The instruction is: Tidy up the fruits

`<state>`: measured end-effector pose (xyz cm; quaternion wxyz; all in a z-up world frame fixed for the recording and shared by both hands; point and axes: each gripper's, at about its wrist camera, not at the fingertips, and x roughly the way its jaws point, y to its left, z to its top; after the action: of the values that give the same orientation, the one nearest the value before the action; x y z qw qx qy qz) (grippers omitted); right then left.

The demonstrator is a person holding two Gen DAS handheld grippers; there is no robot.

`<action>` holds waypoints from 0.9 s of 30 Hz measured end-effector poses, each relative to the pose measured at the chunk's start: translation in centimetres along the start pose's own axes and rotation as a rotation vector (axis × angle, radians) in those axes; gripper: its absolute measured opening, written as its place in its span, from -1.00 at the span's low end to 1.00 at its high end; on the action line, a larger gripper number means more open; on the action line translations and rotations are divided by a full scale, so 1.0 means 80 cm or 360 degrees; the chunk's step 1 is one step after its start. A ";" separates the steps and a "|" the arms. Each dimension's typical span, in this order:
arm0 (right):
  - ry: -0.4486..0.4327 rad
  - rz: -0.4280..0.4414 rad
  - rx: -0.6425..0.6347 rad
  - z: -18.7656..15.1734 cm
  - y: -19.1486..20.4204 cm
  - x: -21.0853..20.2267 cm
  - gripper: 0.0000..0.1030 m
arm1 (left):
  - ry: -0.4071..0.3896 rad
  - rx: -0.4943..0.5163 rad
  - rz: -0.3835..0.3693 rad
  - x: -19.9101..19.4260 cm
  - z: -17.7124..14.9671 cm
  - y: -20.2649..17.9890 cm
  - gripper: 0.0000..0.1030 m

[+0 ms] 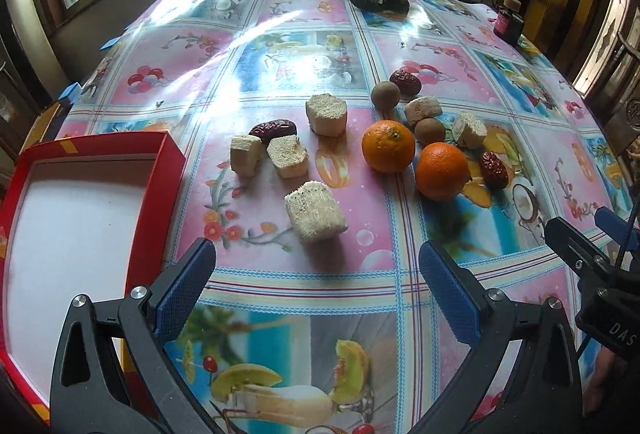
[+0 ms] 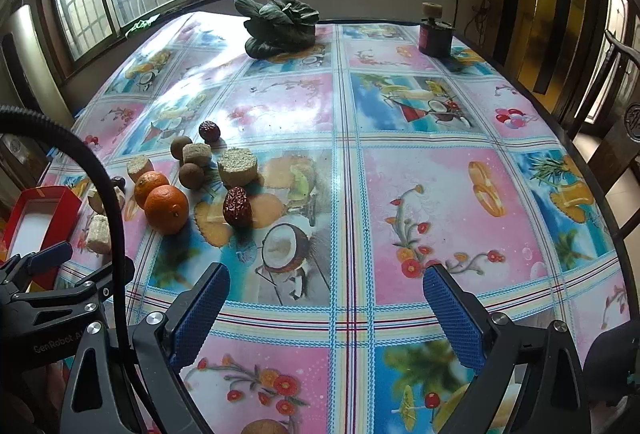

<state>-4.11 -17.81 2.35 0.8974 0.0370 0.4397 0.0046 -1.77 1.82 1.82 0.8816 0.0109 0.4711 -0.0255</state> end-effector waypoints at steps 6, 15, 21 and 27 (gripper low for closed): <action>-0.0072 0.0017 -0.0005 0.001 -0.001 -0.032 0.90 | -0.0053 0.0012 -0.0008 -0.024 -0.006 0.000 0.99; -0.0158 0.0019 -0.0036 -0.010 -0.001 -0.077 0.90 | -0.0151 0.0046 0.0007 -0.057 -0.021 0.005 0.98; -0.0191 0.0007 -0.0079 -0.023 -0.011 -0.097 0.90 | -0.0140 0.0087 -0.0120 -0.071 -0.036 0.015 0.98; -0.0203 0.0000 -0.0127 -0.038 -0.017 -0.108 0.88 | -0.0104 0.0102 -0.0208 -0.072 -0.040 0.020 0.98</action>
<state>-11.84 -19.34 7.20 0.9243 0.0014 0.3811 0.0197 -7.55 3.76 4.83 0.8922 0.0076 0.4408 -0.0985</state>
